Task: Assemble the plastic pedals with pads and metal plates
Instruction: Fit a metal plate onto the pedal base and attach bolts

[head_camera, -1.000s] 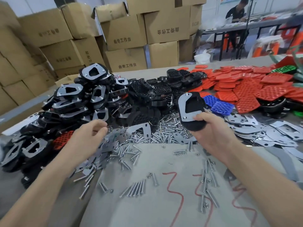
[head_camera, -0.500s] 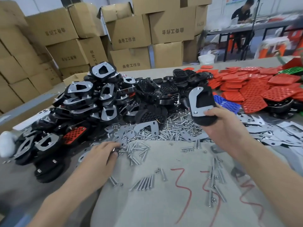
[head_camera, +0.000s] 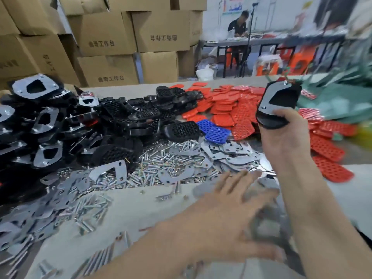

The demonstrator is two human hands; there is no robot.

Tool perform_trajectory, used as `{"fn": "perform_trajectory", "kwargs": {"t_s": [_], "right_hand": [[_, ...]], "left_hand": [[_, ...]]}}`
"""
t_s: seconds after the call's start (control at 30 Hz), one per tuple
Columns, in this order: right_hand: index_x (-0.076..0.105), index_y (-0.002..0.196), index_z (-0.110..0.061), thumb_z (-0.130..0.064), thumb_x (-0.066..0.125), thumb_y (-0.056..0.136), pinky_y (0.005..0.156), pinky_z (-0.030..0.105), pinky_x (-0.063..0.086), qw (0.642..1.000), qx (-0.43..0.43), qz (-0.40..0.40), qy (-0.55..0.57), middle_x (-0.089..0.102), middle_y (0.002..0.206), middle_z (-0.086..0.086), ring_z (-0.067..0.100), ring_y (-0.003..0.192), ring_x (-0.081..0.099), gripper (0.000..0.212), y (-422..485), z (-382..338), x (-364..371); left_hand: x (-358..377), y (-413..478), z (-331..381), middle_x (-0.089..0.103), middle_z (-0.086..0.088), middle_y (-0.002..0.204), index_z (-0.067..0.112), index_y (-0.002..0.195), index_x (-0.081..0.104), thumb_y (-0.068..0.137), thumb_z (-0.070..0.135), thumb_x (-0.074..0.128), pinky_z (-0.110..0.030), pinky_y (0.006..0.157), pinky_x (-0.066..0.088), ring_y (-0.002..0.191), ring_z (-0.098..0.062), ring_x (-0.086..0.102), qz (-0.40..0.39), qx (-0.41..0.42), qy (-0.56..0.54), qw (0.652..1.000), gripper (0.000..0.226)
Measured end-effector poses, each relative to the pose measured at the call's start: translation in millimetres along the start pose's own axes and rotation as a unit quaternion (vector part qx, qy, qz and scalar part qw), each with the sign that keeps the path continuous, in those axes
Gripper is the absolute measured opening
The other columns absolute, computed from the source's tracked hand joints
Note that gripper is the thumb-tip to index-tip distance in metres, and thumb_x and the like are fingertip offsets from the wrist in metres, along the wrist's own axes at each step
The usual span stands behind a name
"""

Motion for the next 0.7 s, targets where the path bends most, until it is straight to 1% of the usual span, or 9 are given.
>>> {"fn": "perform_trajectory", "kwargs": {"t_s": [0.07, 0.13, 0.27, 0.37, 0.47, 0.53, 0.6, 0.63, 0.7], "right_hand": [[0.055, 0.119, -0.005, 0.011, 0.041, 0.092, 0.081, 0.028, 0.052, 1.000, -0.002, 0.005, 0.004, 0.066, 0.097, 0.009, 0.023, 0.087, 0.066, 0.034, 2.4, -4.5, -2.3], [0.056, 0.120, -0.004, 0.010, 0.042, 0.092, 0.078, 0.027, 0.053, 1.000, -0.013, 0.005, 0.019, 0.066, 0.099, 0.010, 0.022, 0.085, 0.067, 0.034, 5.2, -12.0, -3.8], [0.057, 0.122, -0.002, 0.011, 0.045, 0.090, 0.081, 0.028, 0.055, 0.999, -0.032, -0.014, 0.033, 0.067, 0.104, 0.012, 0.024, 0.090, 0.068, 0.036, 7.9, -26.6, -0.1], [0.057, 0.118, -0.001, 0.013, 0.044, 0.090, 0.073, 0.027, 0.056, 0.999, -0.034, -0.017, 0.029, 0.066, 0.098, 0.012, 0.023, 0.082, 0.068, 0.034, 5.3, -28.0, 2.6], [0.058, 0.114, 0.000, 0.014, 0.043, 0.090, 0.070, 0.027, 0.055, 0.999, -0.030, -0.007, 0.029, 0.067, 0.091, 0.011, 0.022, 0.078, 0.068, 0.032, 4.0, -26.9, 2.6], [0.058, 0.117, 0.001, 0.014, 0.043, 0.090, 0.071, 0.028, 0.056, 0.999, -0.023, -0.009, 0.042, 0.068, 0.094, 0.012, 0.024, 0.081, 0.068, 0.034, 3.9, -25.7, 2.8], [0.058, 0.122, 0.002, 0.013, 0.043, 0.090, 0.072, 0.027, 0.057, 0.999, -0.017, -0.017, 0.039, 0.068, 0.100, 0.014, 0.025, 0.085, 0.068, 0.037, 4.0, -24.1, 2.8], [0.057, 0.124, 0.002, 0.013, 0.044, 0.090, 0.072, 0.027, 0.057, 0.999, -0.014, -0.020, 0.034, 0.067, 0.102, 0.014, 0.024, 0.086, 0.068, 0.038, 3.9, -22.4, 2.8], [0.057, 0.124, 0.002, 0.012, 0.044, 0.089, 0.072, 0.027, 0.056, 0.999, -0.012, -0.024, 0.026, 0.068, 0.099, 0.012, 0.023, 0.083, 0.068, 0.038, 3.8, -18.9, 3.3]], "left_hand": [[17.2, 16.4, 14.1, 0.000, -0.012, 0.166, 0.019, 0.157, 0.006, 0.089, 0.067, 0.055, -0.050, 0.124, -0.006, 0.154, -0.027, -0.003, -0.011, 0.037, 0.046, 0.998, 0.097], [27.5, 30.1, 19.5, 0.010, -0.017, 0.163, 0.010, 0.157, 0.013, 0.091, 0.063, 0.055, -0.052, 0.125, 0.001, 0.153, -0.030, 0.001, -0.012, 0.033, 0.073, 0.997, 0.094], [36.5, 44.5, 25.8, 0.033, -0.016, 0.155, 0.013, 0.148, 0.041, 0.092, 0.054, 0.060, -0.051, 0.123, 0.011, 0.147, -0.031, 0.022, 0.000, 0.046, 0.064, 0.997, 0.072], [16.4, 45.8, -4.5, 0.029, -0.005, 0.160, 0.024, 0.148, 0.042, 0.092, 0.060, 0.057, -0.037, 0.123, 0.013, 0.147, -0.021, 0.022, -0.001, 0.018, 0.039, 0.999, 0.069], [-5.3, 35.4, -52.6, 0.022, 0.008, 0.162, 0.032, 0.151, 0.036, 0.093, 0.061, 0.054, -0.018, 0.114, 0.015, 0.144, -0.006, 0.019, -0.019, -0.063, -0.046, 0.997, 0.066], [-14.8, 25.5, -71.4, 0.031, 0.017, 0.155, 0.033, 0.149, 0.038, 0.098, 0.052, 0.051, -0.005, 0.106, 0.020, 0.136, 0.003, 0.029, -0.004, -0.101, -0.112, 0.989, 0.056], [-26.1, 18.7, -83.9, 0.045, 0.017, 0.146, 0.031, 0.146, 0.045, 0.103, 0.039, 0.047, 0.006, 0.097, 0.021, 0.123, 0.011, 0.038, 0.049, -0.127, -0.134, 0.982, 0.044], [-31.4, 14.7, -90.8, 0.051, 0.016, 0.142, 0.030, 0.143, 0.049, 0.104, 0.034, 0.046, 0.005, 0.097, 0.025, 0.119, 0.011, 0.042, 0.072, -0.145, -0.140, 0.977, 0.039], [-41.0, 5.7, -103.5, 0.061, 0.016, 0.130, 0.034, 0.134, 0.056, 0.105, 0.030, 0.045, -0.013, 0.101, 0.041, 0.114, 0.005, 0.054, 0.107, -0.188, -0.151, 0.965, 0.032]]}}
Point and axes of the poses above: each hand's wrist, its own y-axis towards the middle knuckle, its own x-axis out of the palm, z = x × y, the point moved 7 cm from there along y, towards the middle knuckle
